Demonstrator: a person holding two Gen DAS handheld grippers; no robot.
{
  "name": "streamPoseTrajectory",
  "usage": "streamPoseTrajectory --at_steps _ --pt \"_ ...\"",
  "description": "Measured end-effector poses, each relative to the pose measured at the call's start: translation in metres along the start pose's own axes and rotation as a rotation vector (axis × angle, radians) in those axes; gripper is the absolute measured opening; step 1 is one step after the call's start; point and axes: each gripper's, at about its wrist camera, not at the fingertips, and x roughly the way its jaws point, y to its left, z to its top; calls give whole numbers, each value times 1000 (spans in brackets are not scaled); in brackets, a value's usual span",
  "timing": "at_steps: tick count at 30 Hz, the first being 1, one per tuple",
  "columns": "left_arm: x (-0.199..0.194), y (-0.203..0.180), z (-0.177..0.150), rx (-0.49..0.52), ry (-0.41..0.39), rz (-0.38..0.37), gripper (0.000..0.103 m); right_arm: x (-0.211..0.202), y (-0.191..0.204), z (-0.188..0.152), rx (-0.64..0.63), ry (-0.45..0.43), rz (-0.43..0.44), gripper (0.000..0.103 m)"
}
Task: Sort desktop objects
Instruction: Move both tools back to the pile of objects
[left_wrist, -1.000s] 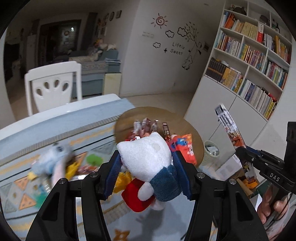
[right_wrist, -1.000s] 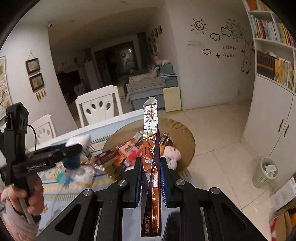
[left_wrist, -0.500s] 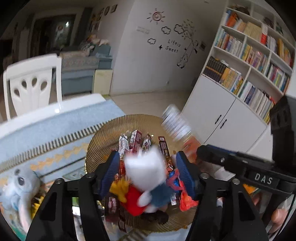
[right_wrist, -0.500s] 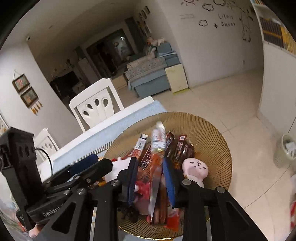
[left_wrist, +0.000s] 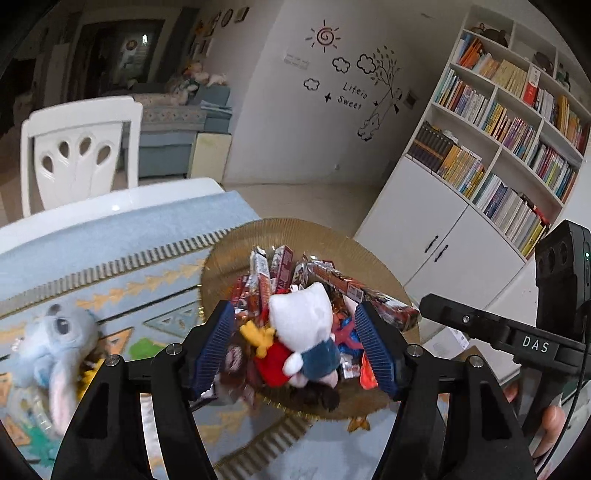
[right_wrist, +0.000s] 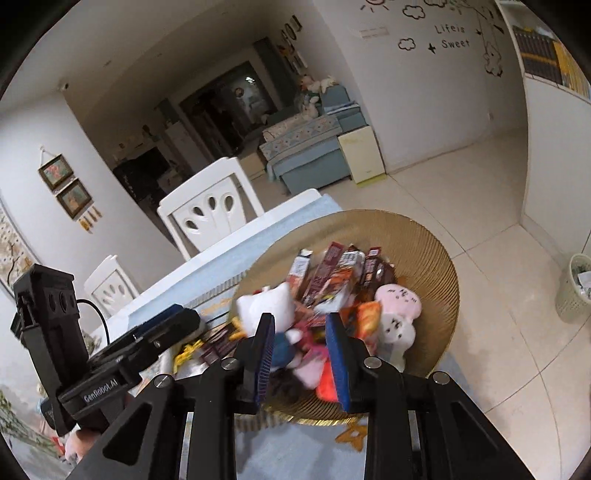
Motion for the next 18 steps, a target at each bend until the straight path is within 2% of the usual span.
streamPoseTrajectory --at_steps 5,11,18 --pt "-42 6 -6 -9 -37 25 68 -20 31 -16 -55 5 22 27" --pt "-100 24 -19 -4 -92 93 70 -35 83 -39 -135 14 77 27" --pt "-168 80 -48 -58 -149 205 71 -15 140 -73 -219 85 147 27"
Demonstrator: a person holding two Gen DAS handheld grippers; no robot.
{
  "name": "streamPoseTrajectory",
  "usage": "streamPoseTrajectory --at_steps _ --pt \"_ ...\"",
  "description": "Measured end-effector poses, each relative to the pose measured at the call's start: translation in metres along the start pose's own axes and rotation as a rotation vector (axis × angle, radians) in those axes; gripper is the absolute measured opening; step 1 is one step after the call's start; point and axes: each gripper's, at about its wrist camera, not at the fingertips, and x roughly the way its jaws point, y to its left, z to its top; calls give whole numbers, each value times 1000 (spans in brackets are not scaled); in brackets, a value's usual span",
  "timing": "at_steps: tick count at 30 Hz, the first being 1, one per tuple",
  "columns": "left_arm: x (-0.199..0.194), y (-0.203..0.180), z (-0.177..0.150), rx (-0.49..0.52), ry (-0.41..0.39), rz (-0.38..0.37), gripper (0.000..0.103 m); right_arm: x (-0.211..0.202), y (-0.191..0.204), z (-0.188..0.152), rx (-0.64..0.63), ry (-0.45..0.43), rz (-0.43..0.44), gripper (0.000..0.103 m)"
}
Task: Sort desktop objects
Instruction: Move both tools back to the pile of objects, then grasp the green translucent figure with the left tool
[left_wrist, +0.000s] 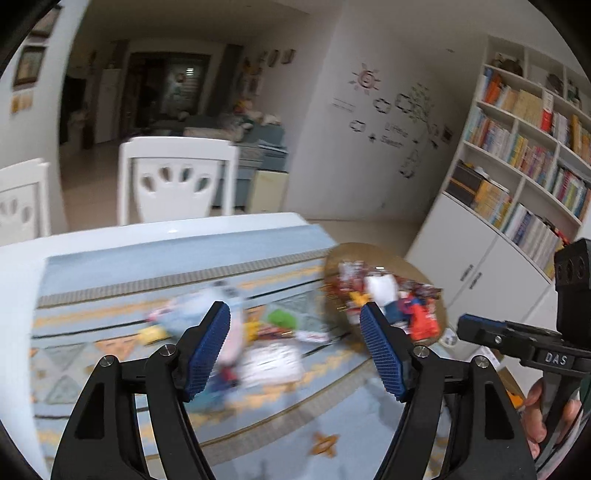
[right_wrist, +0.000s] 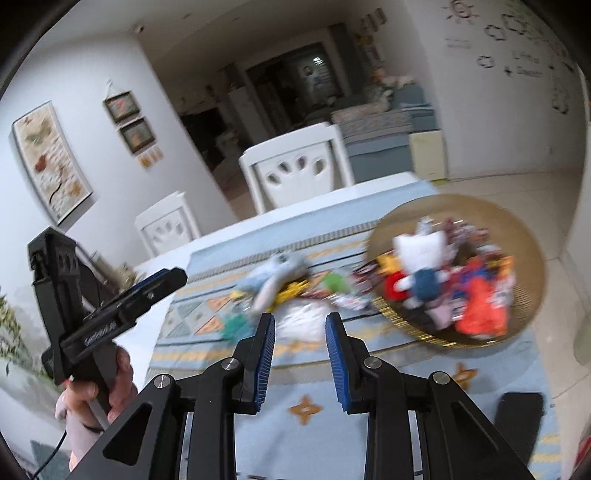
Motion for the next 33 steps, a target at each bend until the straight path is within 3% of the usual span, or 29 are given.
streamPoseTrajectory --at_steps 6,12,15,19,28,29,31,33 --pt "-11 75 -24 -105 16 99 71 61 26 -27 -17 71 63 27" --pt "29 124 -60 -135 122 147 71 131 18 -55 2 147 81 27" --pt "53 129 -74 -100 174 160 71 152 12 -66 2 172 90 27" --pt "83 124 -85 23 225 223 71 162 5 -72 -12 181 91 27" --pt "101 121 -89 77 261 181 71 164 -7 -76 28 194 109 27" --pt "101 123 -89 64 262 170 68 163 -6 -77 22 191 108 27" --pt "100 126 -90 31 270 110 51 164 -3 -77 14 192 103 27" --pt "97 123 -92 18 272 47 26 165 -2 -79 11 196 93 27"
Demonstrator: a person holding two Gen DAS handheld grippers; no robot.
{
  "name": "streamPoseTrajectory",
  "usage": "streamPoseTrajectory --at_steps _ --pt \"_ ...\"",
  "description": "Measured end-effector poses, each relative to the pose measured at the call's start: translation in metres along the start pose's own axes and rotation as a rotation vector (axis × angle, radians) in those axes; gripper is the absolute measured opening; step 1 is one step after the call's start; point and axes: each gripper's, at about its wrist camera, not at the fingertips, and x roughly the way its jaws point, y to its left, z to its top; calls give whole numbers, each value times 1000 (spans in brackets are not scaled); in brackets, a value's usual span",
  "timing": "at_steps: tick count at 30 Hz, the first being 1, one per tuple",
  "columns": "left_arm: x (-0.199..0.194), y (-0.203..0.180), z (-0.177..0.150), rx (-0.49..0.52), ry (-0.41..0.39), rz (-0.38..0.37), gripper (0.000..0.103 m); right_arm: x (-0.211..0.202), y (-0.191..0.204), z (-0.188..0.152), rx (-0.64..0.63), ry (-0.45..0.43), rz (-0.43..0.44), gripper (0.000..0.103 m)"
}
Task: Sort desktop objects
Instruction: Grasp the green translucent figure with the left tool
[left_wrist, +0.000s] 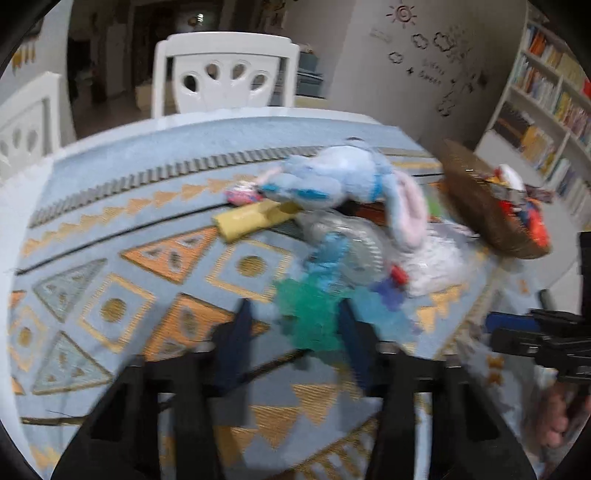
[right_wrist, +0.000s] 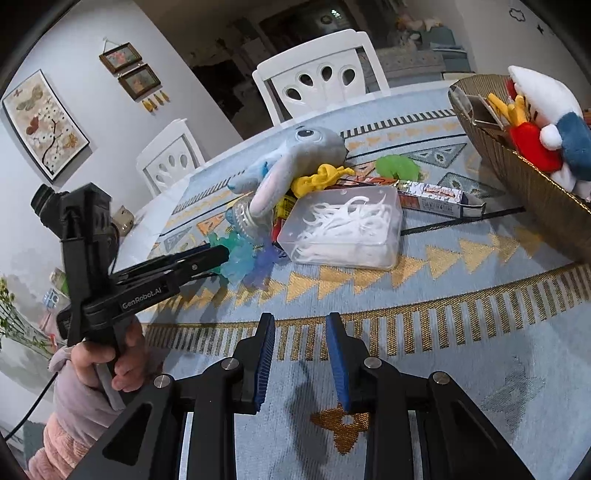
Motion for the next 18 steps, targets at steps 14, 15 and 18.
streamPoseTrajectory --at_steps 14,15,18 --pt "-51 5 -22 -64 -14 53 24 0 48 8 -62 36 -8 27" --pt "-57 7 -27 -82 -12 59 24 4 53 10 -73 40 -7 27" --pt "-67 14 -37 -125 -21 57 24 25 67 18 -100 60 -42 27"
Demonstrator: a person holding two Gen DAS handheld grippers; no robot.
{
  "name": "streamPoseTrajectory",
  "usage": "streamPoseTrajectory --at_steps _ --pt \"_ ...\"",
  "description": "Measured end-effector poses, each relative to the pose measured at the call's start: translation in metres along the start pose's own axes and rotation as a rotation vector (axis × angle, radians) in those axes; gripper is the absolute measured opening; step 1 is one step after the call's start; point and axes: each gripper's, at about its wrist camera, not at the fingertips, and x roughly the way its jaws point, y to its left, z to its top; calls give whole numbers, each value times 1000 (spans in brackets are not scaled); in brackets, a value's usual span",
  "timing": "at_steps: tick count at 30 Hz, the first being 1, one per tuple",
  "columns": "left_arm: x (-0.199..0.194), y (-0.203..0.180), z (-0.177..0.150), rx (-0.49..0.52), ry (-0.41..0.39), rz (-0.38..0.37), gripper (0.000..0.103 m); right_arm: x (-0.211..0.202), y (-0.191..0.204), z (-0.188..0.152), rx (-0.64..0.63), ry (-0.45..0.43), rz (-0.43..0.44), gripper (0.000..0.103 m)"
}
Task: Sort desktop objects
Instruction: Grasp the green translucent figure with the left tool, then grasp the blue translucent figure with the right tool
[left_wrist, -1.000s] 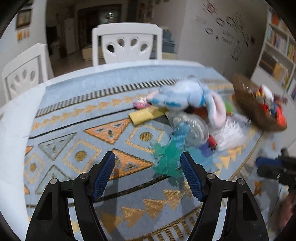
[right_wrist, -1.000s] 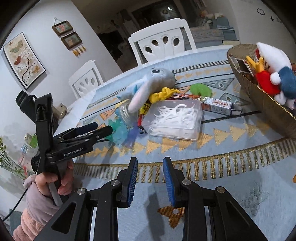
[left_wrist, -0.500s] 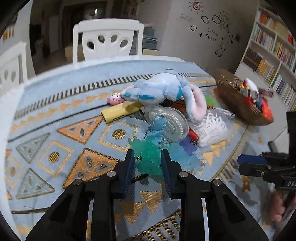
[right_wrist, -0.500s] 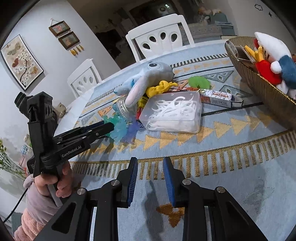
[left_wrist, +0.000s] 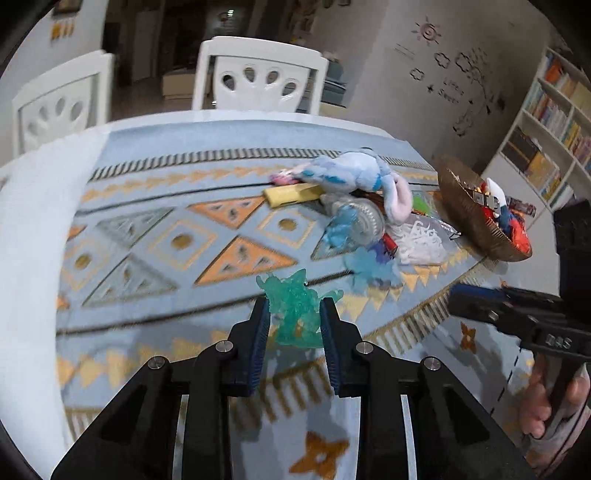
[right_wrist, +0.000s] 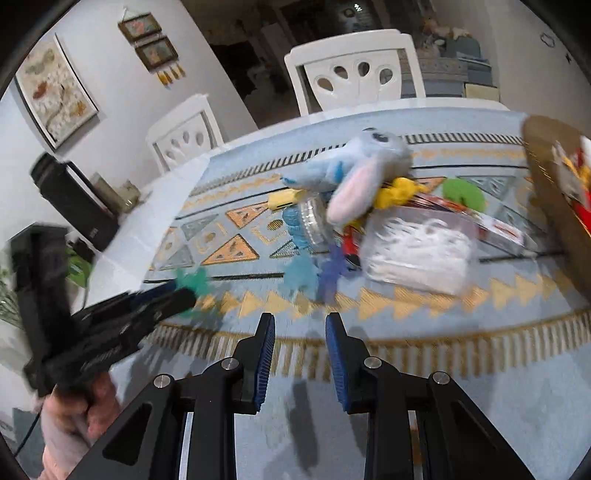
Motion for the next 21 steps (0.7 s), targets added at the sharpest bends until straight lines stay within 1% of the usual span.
streamPoseTrajectory --at_steps 3,5,7,9,11,14,19,21 --pt "-3 7 -9 -23 -23 -25 24 22 2 8 13 26 -29 27" --pt "2 11 -9 -44 -21 -43 24 32 1 14 19 22 -66 27" --pt "4 15 -9 -59 -18 -55 24 39 0 19 19 15 -86 27" --pt "5 16 -10 -63 -21 -65 24 43 3 25 16 11 -78 31" --pt "6 15 -11 -60 -18 -67 24 49 6 31 10 10 -99 31" --pt "7 14 -13 -55 -14 -76 24 56 13 36 -8 7 -96 32" --pt "8 13 -14 -52 -14 -84 25 59 22 33 -46 -18 -135 33" --pt "8 13 -14 -57 -12 -84 25 59 22 33 -52 -23 -135 34"
